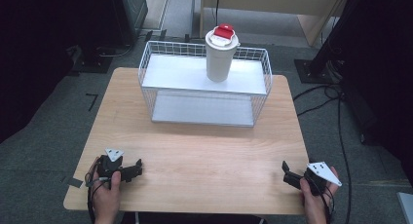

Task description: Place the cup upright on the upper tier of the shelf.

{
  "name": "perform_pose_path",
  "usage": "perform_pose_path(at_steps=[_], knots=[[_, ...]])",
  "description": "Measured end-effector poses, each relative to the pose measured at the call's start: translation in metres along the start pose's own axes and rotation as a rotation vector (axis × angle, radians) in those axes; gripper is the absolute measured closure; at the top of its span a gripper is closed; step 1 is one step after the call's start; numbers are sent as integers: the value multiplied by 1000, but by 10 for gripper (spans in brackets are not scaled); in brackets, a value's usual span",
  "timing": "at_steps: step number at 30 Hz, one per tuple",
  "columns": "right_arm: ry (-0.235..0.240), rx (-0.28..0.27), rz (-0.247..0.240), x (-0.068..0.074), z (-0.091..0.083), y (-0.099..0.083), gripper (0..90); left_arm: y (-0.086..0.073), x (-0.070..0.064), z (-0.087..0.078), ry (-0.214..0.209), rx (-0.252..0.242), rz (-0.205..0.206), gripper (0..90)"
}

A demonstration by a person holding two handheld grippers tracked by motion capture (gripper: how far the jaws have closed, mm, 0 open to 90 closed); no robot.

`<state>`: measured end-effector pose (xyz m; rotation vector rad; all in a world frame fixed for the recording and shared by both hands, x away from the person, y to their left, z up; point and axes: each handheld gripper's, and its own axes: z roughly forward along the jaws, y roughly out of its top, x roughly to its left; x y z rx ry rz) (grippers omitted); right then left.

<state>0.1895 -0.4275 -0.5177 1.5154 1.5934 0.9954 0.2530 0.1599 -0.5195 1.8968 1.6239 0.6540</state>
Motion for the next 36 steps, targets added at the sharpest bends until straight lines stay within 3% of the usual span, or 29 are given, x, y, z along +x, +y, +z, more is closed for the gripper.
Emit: perform_pose_path(at_steps=[6,9,20,36], knots=[[11,55,0,-5,-1,-3,0,0,0,0,0,-1,0,0],[58,149,-9,-6,3,-3,0,0,0,0,0,-1,0,0],[121,317,-75,-1,12,-4,0,0,0,0,0,-1,0,0],[131,318,-80,0,8,-6,0,0,0,0,0,-2,1,0]])
